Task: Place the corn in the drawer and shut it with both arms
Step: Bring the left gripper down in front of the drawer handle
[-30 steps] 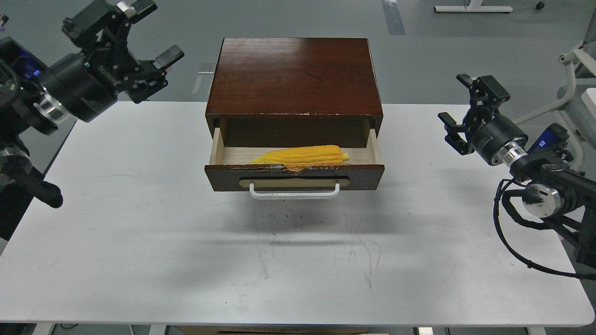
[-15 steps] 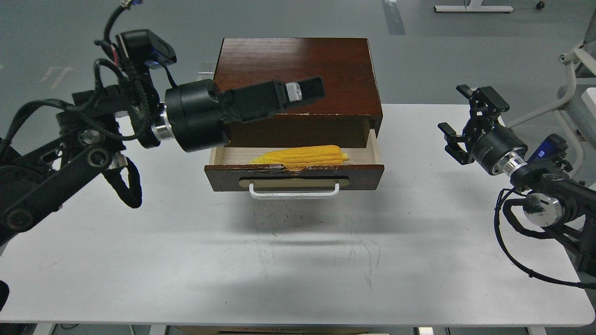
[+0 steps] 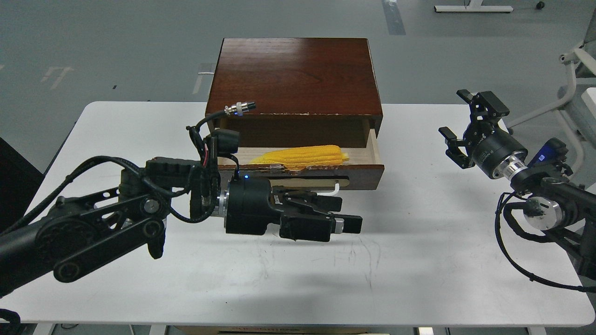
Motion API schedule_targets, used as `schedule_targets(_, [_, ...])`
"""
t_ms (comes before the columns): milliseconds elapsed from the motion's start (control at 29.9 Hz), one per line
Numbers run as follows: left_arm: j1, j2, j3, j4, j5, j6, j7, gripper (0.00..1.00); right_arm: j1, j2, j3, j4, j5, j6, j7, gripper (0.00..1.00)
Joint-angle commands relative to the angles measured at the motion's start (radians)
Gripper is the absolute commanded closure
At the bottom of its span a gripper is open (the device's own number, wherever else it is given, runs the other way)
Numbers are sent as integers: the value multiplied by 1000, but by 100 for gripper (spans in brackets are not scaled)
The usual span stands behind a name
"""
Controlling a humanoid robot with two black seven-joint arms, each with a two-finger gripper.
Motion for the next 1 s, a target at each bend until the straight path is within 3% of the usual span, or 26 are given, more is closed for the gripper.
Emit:
schedule_targets(0, [66, 10, 0, 5, 3, 0, 8, 21, -5, -5, -1, 2, 0, 1, 0, 0])
schedule_targets(33, [78, 15, 0, 7, 3, 0, 9, 26, -6, -5, -1, 2, 0, 1, 0, 0])
schedule_targets(100, [139, 23, -1, 7, 0, 0, 12, 62, -6, -6, -1, 2, 0, 1, 0, 0])
schedule_targets(201, [182, 33, -4, 10, -4, 0, 43, 88, -6, -6, -1, 2, 0, 1, 0, 0])
schedule_targets(267, [201, 35, -6, 19, -8, 0, 65, 100, -6, -5, -3, 2, 0, 1, 0, 0])
schedule_targets(468, [210, 35, -15, 42, -33, 0, 74, 100, -6, -5, -6, 2, -1, 3, 0, 0])
schedule_targets(669, [210, 30, -59, 84, -131, 0, 118, 100, -8, -6, -11, 2, -1, 3, 0, 0])
schedule_targets(969, [210, 29, -75, 160, -229, 0, 131, 100, -11, 3, -12, 0, -1, 1, 0, 0])
